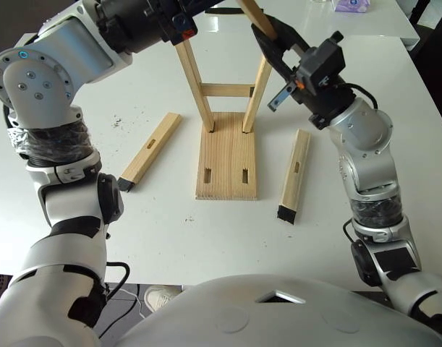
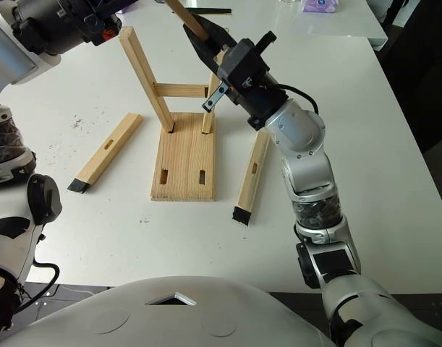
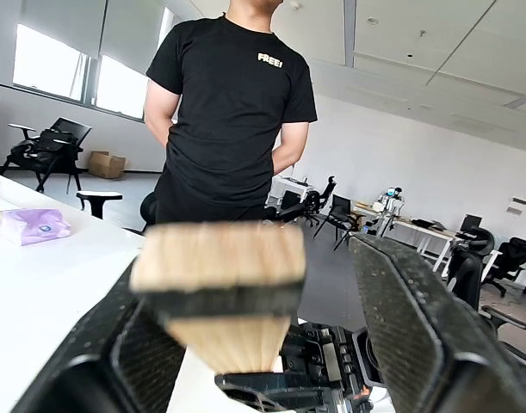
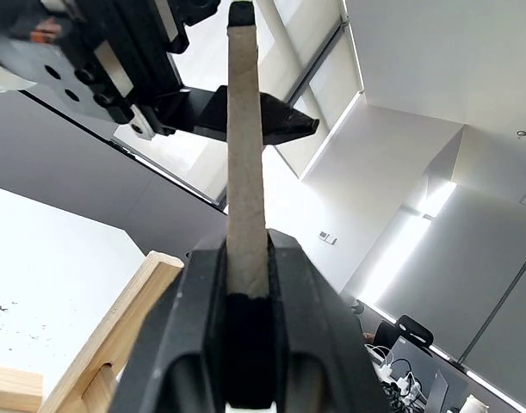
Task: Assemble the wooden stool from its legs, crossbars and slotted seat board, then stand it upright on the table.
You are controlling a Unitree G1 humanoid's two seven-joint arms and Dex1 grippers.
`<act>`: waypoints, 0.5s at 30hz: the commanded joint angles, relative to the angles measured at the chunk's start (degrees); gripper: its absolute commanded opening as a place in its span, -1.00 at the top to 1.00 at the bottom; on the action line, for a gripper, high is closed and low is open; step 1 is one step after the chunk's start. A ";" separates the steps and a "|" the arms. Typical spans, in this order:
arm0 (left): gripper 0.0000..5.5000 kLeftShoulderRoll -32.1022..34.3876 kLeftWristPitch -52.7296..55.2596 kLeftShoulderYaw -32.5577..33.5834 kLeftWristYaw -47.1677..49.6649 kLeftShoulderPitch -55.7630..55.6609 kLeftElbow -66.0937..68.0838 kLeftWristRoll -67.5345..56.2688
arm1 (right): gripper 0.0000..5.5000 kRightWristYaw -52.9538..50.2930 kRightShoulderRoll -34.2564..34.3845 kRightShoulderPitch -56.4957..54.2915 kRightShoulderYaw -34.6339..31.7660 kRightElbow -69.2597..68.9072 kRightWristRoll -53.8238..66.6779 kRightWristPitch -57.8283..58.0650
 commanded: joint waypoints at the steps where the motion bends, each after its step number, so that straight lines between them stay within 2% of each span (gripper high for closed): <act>1: -0.10 1.39 0.19 -0.42 -1.74 -1.02 0.41 2.91 | 0.85 0.90 -0.97 0.65 -0.21 0.10 -0.42 -0.41; 6: -0.10 1.66 0.27 -0.37 -3.49 -1.06 1.01 5.07 | 0.85 0.97 -1.29 1.14 -0.48 -0.23 -0.40 -0.32; 15: 0.40 1.05 0.03 -0.26 -4.91 -1.03 0.70 7.82 | 0.85 1.19 -2.16 1.26 -0.72 0.53 -0.84 -0.66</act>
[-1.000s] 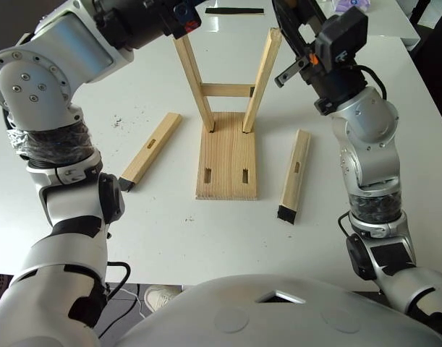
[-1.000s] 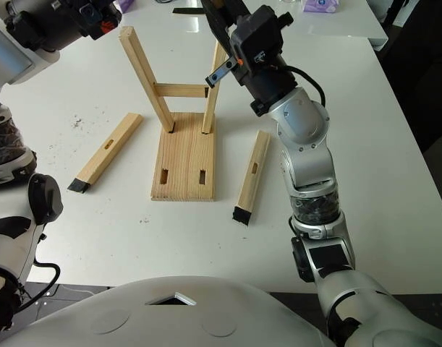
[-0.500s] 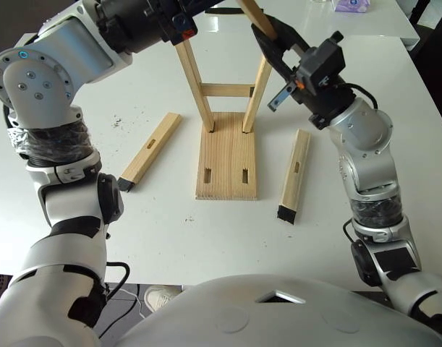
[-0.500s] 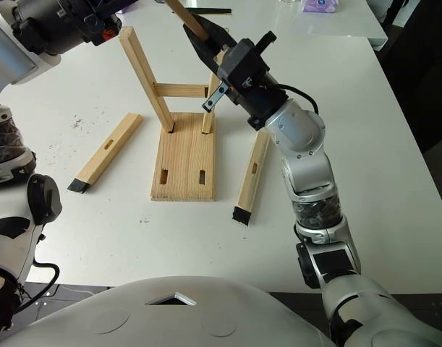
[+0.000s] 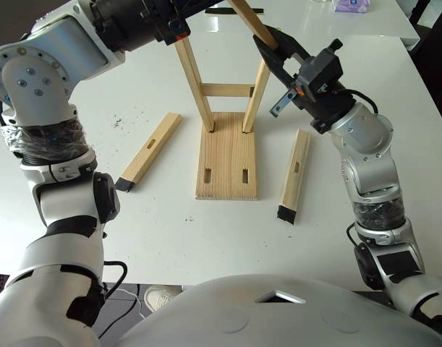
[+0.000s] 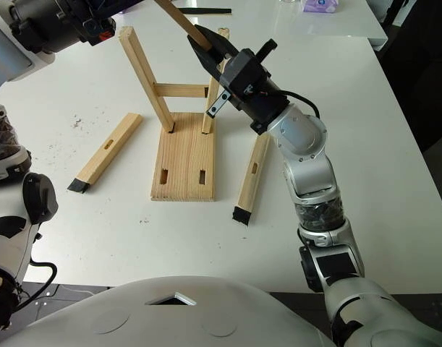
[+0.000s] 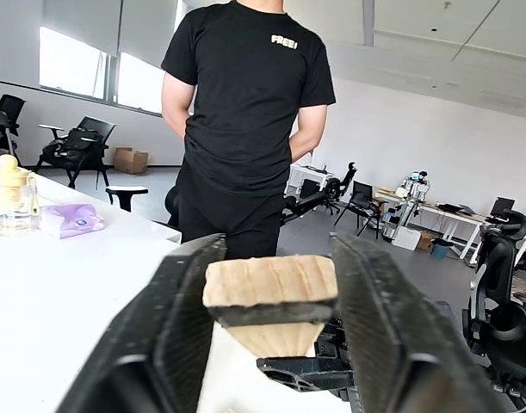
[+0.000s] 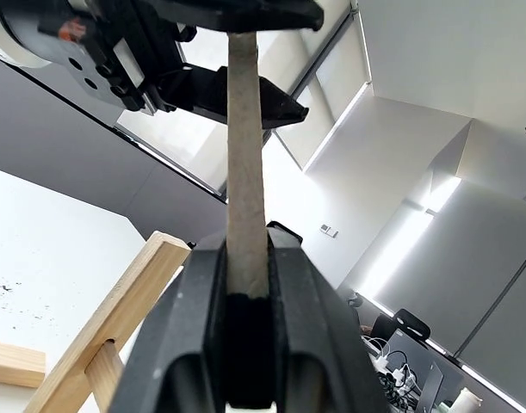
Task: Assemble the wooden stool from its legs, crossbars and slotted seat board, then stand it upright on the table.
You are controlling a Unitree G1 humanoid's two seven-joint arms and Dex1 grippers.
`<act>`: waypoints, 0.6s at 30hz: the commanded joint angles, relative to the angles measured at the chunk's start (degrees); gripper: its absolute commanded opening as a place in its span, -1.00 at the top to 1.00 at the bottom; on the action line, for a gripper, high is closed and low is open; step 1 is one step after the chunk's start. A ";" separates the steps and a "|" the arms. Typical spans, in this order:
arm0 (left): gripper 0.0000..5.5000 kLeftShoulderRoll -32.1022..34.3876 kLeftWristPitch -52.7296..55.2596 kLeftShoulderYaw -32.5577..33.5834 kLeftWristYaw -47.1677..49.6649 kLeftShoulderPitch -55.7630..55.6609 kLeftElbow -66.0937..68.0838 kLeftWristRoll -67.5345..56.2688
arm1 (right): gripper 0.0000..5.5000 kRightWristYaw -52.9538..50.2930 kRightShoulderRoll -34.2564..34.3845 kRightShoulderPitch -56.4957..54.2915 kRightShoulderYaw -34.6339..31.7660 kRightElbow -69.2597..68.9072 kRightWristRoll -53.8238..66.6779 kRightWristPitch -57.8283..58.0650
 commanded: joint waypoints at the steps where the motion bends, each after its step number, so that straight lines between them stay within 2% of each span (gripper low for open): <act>1: 0.47 -0.21 0.01 -0.29 -0.85 -0.75 -0.34 1.33 | 0.85 0.64 -0.58 0.43 -0.09 0.47 -0.55 -0.59; 3: 0.52 -0.36 -0.07 -0.34 -1.03 -0.88 -0.42 1.79 | 0.85 0.80 -0.76 0.42 0.08 0.65 -0.78 -0.81; 15: 0.52 0.02 -1.19 -0.07 -2.87 0.07 -1.76 4.39 | 0.85 0.44 -1.10 0.30 -0.64 1.38 -0.94 0.17; 16: 0.52 0.12 -1.49 -0.03 -3.16 0.39 -1.87 4.66 | 0.72 0.46 -1.10 0.36 -0.67 1.34 -0.86 0.42; 18: 0.52 0.24 -2.13 0.06 -3.71 0.84 -2.05 5.36 | 0.61 1.04 -1.26 0.55 -0.50 1.08 -0.31 1.52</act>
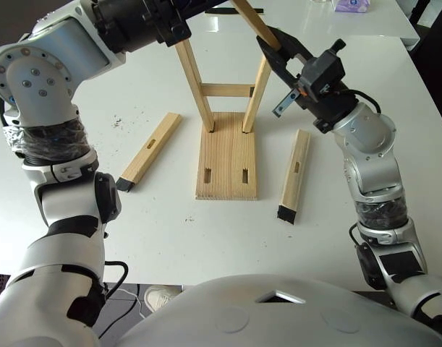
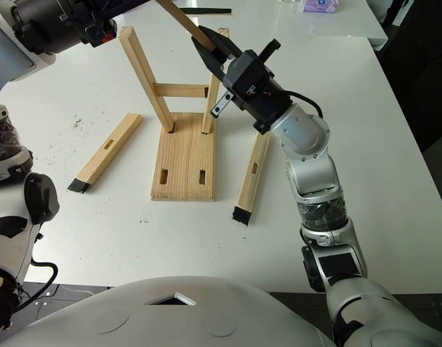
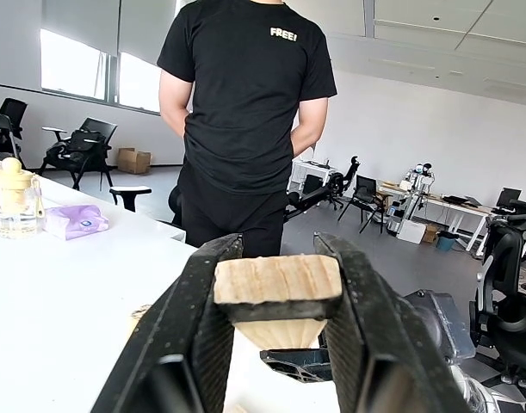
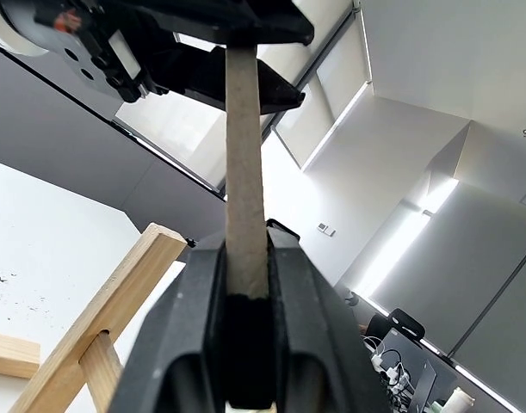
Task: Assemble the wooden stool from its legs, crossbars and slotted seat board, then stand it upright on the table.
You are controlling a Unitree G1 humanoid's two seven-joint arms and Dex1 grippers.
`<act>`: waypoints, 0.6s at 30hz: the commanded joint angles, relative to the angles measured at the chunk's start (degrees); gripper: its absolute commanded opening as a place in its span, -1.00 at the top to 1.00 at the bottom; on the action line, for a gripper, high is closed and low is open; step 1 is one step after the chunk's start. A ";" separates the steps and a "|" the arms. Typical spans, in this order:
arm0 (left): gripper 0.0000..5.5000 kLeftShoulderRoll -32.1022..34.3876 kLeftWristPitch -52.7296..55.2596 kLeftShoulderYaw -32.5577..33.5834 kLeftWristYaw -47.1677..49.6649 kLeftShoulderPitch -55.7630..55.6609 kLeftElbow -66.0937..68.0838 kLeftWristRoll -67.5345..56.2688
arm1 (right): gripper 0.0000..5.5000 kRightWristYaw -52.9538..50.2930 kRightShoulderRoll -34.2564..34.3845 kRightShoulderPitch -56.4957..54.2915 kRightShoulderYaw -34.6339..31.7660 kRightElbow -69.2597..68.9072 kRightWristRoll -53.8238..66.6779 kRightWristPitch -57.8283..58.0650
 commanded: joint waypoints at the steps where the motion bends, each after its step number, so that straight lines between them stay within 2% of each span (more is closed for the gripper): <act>1: 0.52 0.70 -1.69 0.13 -1.42 0.77 -0.93 1.93 | 0.57 1.35 -0.93 0.59 -0.05 -0.07 0.39 2.91; 11: 0.52 2.83 -4.49 -0.42 -5.98 2.97 0.56 6.64 | 0.02 1.33 -0.71 3.09 -2.08 -2.13 2.23 6.64; 15: 0.52 6.06 -8.09 -1.03 -11.70 6.57 0.04 10.68 | 0.01 0.16 -0.12 5.67 -7.79 -6.71 9.46 12.75; 18: 0.52 9.57 -12.57 -0.75 -17.38 11.90 -2.04 13.78 | 0.01 -0.16 -0.45 3.09 -12.79 -6.21 15.42 16.08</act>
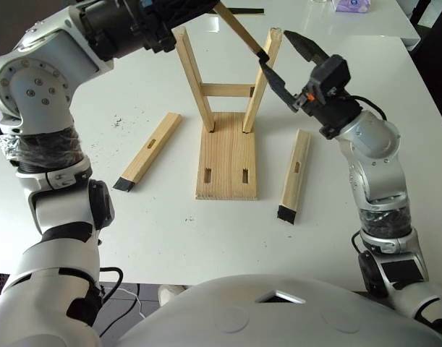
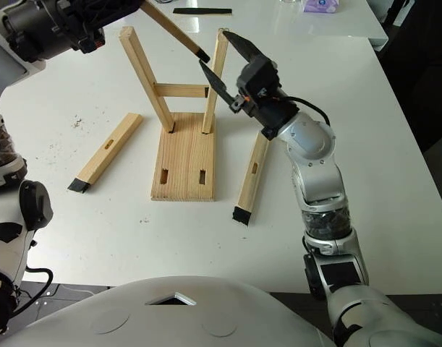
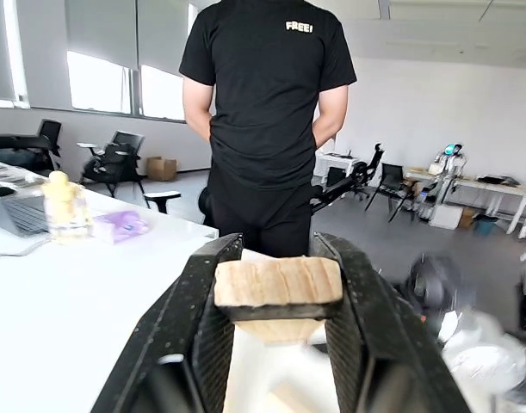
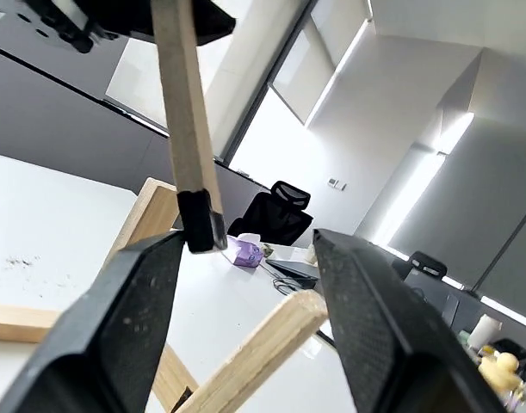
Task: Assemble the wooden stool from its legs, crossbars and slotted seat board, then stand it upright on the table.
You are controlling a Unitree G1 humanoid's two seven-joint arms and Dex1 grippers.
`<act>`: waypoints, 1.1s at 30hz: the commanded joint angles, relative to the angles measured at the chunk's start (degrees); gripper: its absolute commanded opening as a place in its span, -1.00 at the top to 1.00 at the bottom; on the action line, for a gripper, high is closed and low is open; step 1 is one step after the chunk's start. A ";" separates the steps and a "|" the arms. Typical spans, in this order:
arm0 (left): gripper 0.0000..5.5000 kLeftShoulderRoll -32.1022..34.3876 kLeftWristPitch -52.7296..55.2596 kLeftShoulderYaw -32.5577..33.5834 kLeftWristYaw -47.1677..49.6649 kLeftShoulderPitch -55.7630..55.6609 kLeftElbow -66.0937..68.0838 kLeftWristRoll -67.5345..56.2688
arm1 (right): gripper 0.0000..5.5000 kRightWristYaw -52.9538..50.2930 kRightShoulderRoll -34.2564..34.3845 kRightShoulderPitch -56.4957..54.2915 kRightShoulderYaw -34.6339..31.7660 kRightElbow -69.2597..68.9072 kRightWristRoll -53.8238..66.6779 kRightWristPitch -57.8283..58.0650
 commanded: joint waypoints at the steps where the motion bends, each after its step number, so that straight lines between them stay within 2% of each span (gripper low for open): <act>1: 0.52 5.49 -4.92 0.44 -7.13 8.24 -4.21 3.84 | 0.01 -0.71 -0.27 -4.44 -6.37 0.69 7.39 4.23; 4: 0.52 8.69 -8.43 -0.14 -10.97 16.24 -8.81 6.90 | 0.01 -1.54 0.71 -6.89 -7.91 3.13 9.58 4.68; 9: 0.52 9.73 -14.82 -1.48 -11.77 22.62 -10.44 13.35 | 0.01 -4.45 2.30 -6.91 -9.32 4.03 12.25 7.50; 14: 0.52 11.58 -22.23 -1.88 -11.81 26.36 -5.29 21.10 | 0.01 -8.61 2.36 -10.29 -12.08 8.89 11.69 8.72; 19: 0.52 13.86 -27.01 1.88 -11.46 31.12 -1.79 25.12 | 0.01 -14.37 1.54 -15.80 -13.64 17.38 8.59 10.29; 23: 0.52 15.47 -30.91 2.67 -10.91 29.67 3.55 28.52 | 0.01 -19.48 0.98 -18.58 -17.39 21.39 7.79 10.43; 33: 0.52 16.24 -42.37 -0.22 -10.39 23.20 20.07 36.98 | 0.01 -22.41 -0.56 -19.56 -18.46 25.01 4.25 7.90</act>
